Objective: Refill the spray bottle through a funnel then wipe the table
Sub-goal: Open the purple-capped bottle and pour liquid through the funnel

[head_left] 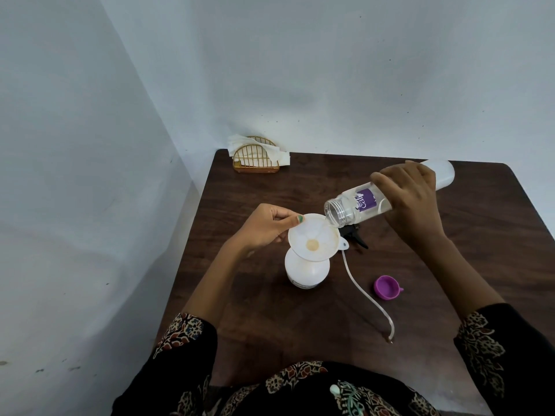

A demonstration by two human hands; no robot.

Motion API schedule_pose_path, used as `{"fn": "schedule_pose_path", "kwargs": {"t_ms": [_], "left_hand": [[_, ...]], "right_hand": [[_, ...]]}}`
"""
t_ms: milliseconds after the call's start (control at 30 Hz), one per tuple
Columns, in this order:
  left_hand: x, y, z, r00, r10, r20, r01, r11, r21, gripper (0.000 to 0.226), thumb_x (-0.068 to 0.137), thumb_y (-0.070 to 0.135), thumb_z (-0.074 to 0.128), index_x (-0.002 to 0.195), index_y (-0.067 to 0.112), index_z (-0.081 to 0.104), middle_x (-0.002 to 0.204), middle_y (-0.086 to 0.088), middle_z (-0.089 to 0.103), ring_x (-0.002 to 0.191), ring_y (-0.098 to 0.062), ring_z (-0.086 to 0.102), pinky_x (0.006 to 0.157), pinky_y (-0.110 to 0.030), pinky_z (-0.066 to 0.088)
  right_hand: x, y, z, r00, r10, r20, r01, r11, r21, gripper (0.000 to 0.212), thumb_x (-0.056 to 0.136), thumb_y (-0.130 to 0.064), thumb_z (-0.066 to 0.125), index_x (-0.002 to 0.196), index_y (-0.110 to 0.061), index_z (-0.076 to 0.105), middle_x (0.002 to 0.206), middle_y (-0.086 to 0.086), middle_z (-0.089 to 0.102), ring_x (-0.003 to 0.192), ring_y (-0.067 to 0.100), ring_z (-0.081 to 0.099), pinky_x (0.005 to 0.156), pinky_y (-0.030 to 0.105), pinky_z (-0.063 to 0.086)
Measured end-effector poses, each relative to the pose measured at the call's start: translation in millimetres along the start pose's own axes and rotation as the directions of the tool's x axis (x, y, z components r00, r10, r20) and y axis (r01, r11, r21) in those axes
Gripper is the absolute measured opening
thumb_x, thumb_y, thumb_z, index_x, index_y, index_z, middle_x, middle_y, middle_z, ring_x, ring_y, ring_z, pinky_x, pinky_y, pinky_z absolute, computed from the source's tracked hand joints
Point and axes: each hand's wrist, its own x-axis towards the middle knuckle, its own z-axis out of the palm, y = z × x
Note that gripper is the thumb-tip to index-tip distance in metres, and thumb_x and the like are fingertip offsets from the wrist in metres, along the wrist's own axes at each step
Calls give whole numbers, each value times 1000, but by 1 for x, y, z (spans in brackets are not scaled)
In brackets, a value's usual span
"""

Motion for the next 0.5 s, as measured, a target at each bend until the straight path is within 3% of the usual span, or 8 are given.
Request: {"fn": "schedule_pose_path", "kwargs": {"t_ms": [167, 300, 500], "left_hand": [[0, 0, 0, 1000, -2, -3, 2, 1000, -7, 25, 92, 22, 57, 112, 12, 68, 83, -2, 67, 61, -8, 51, 49, -10, 43], [0, 0, -1, 1000, 3, -4, -3, 1000, -13, 24, 92, 22, 57, 111, 12, 68, 89, -13, 69, 61, -8, 51, 50, -10, 43], [0, 0, 0, 1000, -1, -1, 1, 1000, -12, 24, 92, 22, 57, 112, 12, 68, 77, -1, 65, 59, -7, 50, 49, -10, 43]], "right_hand": [[2, -1, -2, 1000, -7, -6, 7, 1000, 4, 33, 81, -31, 50, 97, -4, 61, 92, 14, 66, 88, 31, 58, 87, 41, 32], [2, 0, -1, 1000, -8, -23, 8, 1000, -4, 28, 81, -28, 52, 97, -6, 60, 92, 13, 66, 88, 30, 56, 86, 41, 33], [2, 2, -1, 999, -12, -30, 12, 1000, -8, 27, 81, -28, 56, 98, -8, 58, 92, 12, 66, 88, 29, 56, 86, 40, 33]]}}
